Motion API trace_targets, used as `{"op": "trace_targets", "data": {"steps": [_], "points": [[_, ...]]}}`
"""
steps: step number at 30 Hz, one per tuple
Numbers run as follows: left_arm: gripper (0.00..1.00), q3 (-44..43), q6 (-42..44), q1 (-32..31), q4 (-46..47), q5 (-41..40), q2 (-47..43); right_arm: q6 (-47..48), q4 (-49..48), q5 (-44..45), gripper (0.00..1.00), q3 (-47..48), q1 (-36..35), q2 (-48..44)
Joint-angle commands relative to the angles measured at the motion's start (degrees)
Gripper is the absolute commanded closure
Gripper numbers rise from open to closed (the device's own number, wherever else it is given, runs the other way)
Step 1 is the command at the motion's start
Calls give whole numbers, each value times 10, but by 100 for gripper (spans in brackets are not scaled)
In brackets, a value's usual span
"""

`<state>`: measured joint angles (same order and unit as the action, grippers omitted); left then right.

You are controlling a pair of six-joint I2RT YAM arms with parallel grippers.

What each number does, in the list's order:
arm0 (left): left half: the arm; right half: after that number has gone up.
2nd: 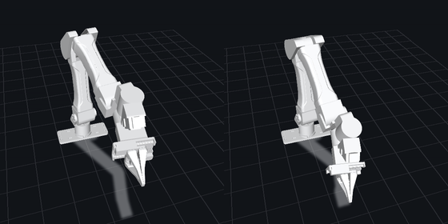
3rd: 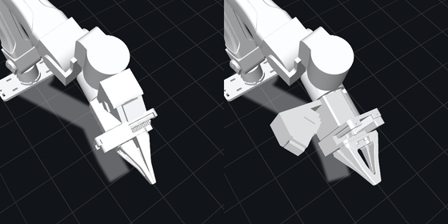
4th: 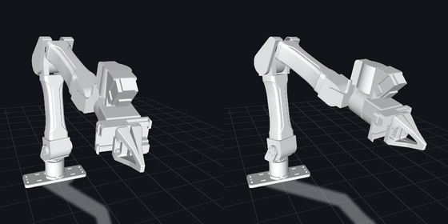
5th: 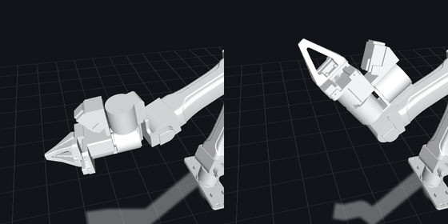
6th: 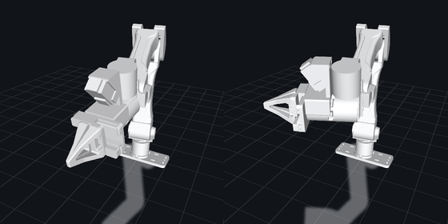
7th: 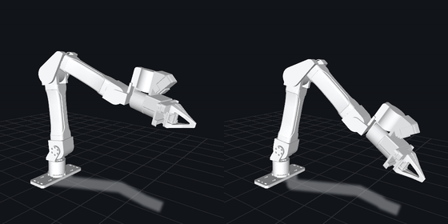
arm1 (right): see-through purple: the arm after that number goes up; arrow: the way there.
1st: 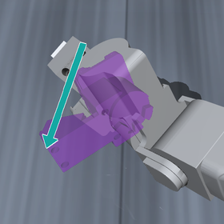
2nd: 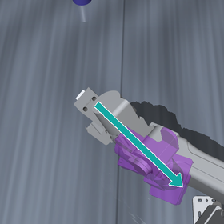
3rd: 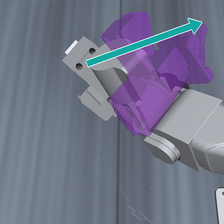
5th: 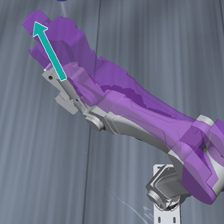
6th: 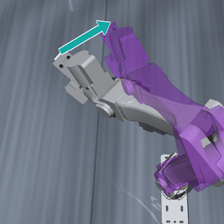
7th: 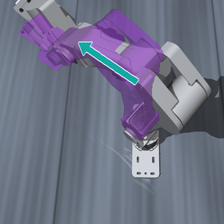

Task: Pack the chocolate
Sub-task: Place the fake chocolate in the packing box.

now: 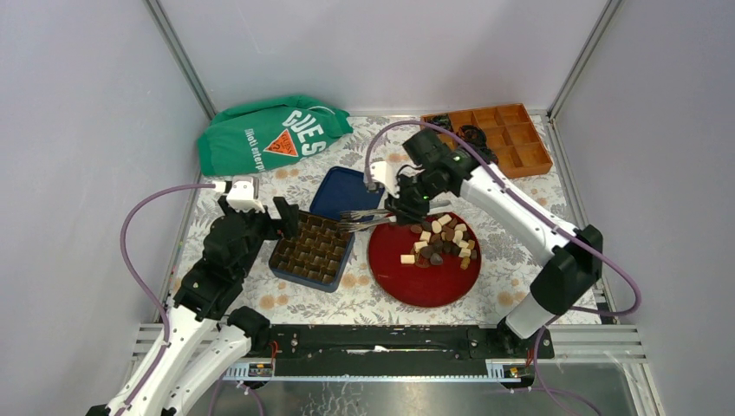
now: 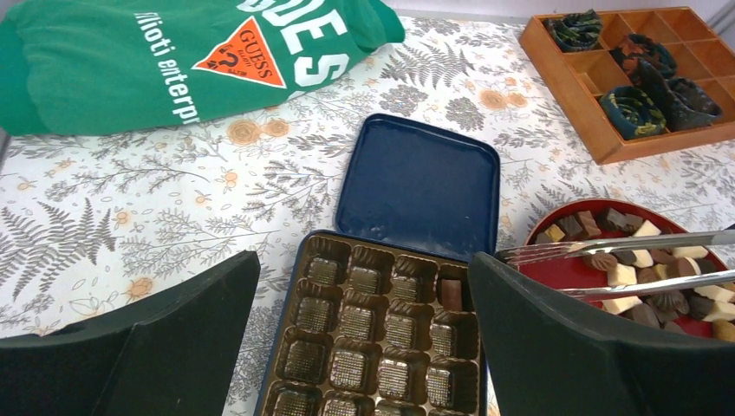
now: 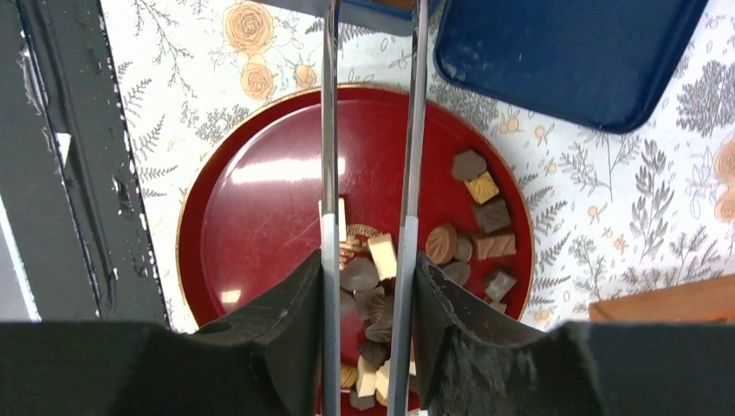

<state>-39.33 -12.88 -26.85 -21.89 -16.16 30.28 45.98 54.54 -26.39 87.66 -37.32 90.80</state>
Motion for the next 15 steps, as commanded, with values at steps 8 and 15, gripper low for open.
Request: {"op": "trace_targets", "data": {"steps": [8,15], "points": [[2,6,15,4,11,-49,-5,-36,-40,81,91,108,-78,103],[2,6,15,5,11,-50,-8,-47,-46,100,88,134,-90,134]]}}
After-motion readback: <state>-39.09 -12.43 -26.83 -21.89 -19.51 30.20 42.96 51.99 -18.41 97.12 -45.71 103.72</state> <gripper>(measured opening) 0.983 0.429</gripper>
